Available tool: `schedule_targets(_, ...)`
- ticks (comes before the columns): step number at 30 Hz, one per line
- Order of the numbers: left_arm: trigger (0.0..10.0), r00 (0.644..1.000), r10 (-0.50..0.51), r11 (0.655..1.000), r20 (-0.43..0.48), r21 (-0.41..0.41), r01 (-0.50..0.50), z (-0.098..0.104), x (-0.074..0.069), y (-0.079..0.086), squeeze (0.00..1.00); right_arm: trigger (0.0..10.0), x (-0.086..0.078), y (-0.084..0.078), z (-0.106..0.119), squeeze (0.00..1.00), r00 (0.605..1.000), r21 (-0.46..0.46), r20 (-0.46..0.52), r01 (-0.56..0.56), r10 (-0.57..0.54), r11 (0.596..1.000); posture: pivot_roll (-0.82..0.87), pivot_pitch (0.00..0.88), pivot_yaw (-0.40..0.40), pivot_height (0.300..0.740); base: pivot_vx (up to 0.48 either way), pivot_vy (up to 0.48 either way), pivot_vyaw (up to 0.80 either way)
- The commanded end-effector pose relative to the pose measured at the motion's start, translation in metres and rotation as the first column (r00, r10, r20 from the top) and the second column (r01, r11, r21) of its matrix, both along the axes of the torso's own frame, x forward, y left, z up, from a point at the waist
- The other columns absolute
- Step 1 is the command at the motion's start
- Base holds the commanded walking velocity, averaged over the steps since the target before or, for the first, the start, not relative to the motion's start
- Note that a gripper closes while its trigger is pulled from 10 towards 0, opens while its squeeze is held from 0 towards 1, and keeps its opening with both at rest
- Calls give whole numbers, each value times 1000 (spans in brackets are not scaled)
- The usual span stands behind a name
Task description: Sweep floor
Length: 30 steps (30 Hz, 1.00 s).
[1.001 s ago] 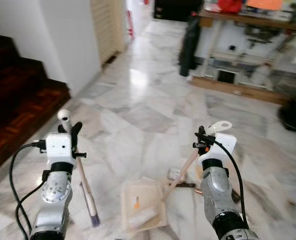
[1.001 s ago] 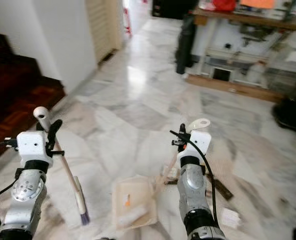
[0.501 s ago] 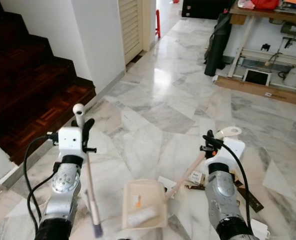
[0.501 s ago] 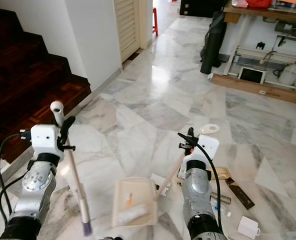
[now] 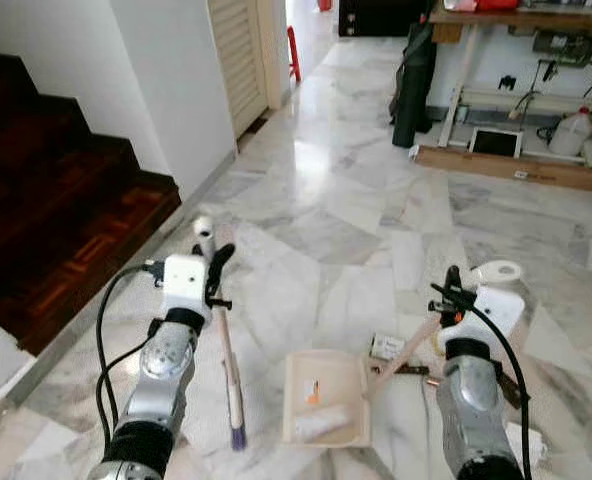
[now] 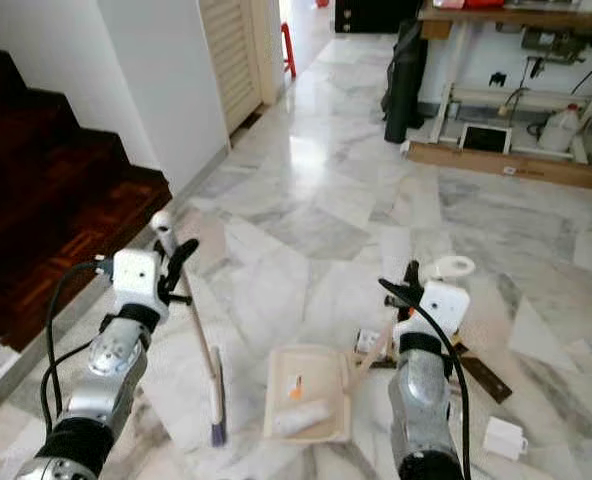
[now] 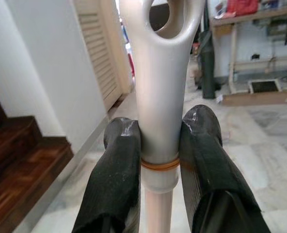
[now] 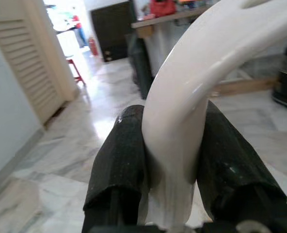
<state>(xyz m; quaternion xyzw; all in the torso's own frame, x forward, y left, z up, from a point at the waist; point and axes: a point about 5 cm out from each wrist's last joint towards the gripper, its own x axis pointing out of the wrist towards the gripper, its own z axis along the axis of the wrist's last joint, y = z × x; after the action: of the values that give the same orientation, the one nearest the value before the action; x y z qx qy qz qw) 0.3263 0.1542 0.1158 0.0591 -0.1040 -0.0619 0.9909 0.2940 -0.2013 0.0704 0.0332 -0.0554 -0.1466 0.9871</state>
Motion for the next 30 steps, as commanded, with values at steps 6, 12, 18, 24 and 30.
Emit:
schedule_targets(6, 10000, 996, 62, 998, 65, -16, -61, 9, 3, 9, 0, 10000, 15, 13, 18, 0, 996, -26, 44, -75, 76, 997, -10, 0, 28, 740, 0, 0, 0)
schedule_targets(12, 10000, 995, 79, 997, 65, -30, -77, 8, 3, 12, 0, 10000, 21, 12, 25, 0, 994, -43, 53, -93, 95, 995, -8, 0, 28, 740, 0, 0, 0)
schedule_targets(18, 10000, 994, 81, 997, 77, -20, -80, 11, 3, 19, 0, 10000, 20, 14, 27, 0, 995, -25, 66, -70, 72, 997, -8, 0, 41, 740, 0, 0, 0)
schedule_targets(24, 10000, 994, 79, 997, 80, -19, -78, 12, 6, 18, 0, 10000, 19, 3, 24, 0, 998, -5, 60, -9, 10, 1000, -10, 0, 43, 740, 0, 0, 0)
schedule_targets(30, 10000, 993, 73, 997, 92, -21, -72, 13, 3, 17, 0, 10000, 21, 6, 27, 0, 997, -17, 64, -30, 31, 999, 1, 0, 34, 740, 0, 0, 0)
